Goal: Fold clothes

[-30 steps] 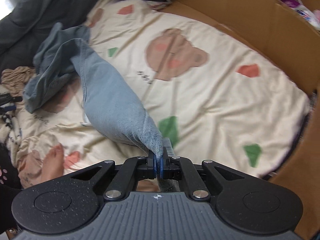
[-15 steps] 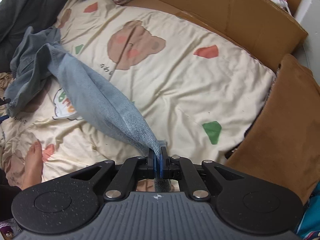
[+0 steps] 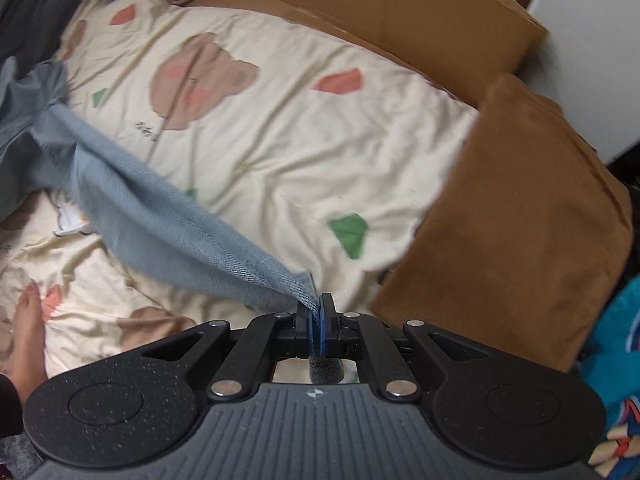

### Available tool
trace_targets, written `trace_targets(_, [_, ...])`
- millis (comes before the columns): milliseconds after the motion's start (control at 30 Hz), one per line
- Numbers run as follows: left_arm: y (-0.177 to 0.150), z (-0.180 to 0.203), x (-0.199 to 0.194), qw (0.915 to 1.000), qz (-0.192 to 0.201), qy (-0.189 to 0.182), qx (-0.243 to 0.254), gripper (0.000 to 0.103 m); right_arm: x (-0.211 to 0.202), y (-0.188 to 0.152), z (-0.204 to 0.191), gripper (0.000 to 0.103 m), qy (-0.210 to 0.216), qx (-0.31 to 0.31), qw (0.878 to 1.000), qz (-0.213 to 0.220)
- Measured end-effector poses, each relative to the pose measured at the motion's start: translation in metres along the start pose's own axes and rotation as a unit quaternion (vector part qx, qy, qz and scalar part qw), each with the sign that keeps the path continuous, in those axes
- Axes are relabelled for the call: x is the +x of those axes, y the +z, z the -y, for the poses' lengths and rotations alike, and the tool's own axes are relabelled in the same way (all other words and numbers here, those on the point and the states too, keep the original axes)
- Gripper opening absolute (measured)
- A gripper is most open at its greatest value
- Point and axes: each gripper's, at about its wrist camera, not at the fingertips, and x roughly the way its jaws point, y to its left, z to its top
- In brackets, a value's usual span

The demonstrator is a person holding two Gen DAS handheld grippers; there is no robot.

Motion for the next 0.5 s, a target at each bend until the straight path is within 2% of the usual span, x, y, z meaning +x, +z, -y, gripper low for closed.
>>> trace_targets(400, [0.016,-0.022,-0.045,0.9969,0.012,0.055,0.055,0.01,0.0,-0.053,0.041,0.0,-0.032,0.049,0.997,-0.042])
trace_targets(500, [0.014,-0.027,-0.043,0.9945,-0.003,0.078,0.07,0.011,0.005,-0.065,0.046,0.001,-0.029,0.065,0.996,-0.05])
